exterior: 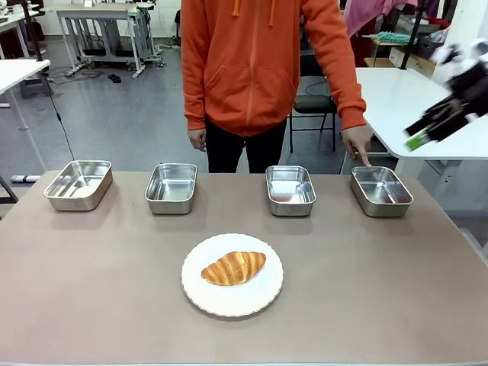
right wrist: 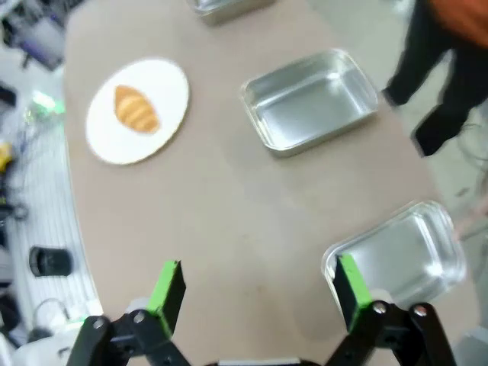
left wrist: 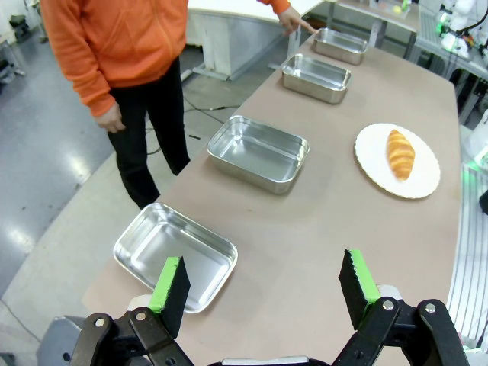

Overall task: Place the bread in the container.
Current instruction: Place the Butter Roll into the Airtight Container indicated by the human.

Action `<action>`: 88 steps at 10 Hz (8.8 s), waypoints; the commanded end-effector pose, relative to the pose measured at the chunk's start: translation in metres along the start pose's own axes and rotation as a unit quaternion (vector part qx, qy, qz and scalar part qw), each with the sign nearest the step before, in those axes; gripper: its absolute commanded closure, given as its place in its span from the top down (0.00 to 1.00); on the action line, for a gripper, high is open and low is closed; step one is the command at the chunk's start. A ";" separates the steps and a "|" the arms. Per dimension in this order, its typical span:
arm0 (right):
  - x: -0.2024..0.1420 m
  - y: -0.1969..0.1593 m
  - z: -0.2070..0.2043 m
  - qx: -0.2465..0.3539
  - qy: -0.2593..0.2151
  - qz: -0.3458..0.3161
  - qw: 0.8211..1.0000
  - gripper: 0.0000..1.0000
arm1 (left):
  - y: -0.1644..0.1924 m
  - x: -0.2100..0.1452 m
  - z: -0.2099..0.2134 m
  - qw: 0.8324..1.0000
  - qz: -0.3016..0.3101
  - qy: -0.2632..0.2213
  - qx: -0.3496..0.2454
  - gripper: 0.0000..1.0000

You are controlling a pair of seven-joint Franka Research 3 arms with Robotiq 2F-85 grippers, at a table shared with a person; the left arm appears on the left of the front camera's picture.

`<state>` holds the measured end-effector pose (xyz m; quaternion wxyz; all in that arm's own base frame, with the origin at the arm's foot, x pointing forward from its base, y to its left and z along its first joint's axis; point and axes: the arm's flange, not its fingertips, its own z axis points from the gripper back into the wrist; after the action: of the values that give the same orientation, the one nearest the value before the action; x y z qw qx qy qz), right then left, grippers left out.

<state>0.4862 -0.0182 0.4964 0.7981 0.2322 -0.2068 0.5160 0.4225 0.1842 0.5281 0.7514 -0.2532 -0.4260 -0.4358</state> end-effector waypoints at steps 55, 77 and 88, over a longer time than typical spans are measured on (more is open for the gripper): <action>0.150 0.232 -0.392 0.021 0.285 0.265 0.921 0.61 | 0.000 0.001 0.003 1.000 -0.007 -0.007 -0.003 1.00; 0.099 0.142 -0.060 -0.222 0.154 -0.431 0.861 0.41 | 0.000 0.001 0.003 1.000 -0.007 -0.007 -0.003 1.00; 0.024 -0.026 -0.043 -0.239 0.095 -0.494 0.830 0.41 | 0.000 0.001 0.003 1.000 -0.007 -0.007 -0.003 1.00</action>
<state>0.5100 0.0086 0.4726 0.9949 0.0495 -0.0882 -0.0041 0.4229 0.1854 0.5284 0.7515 -0.2532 -0.4259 -0.4356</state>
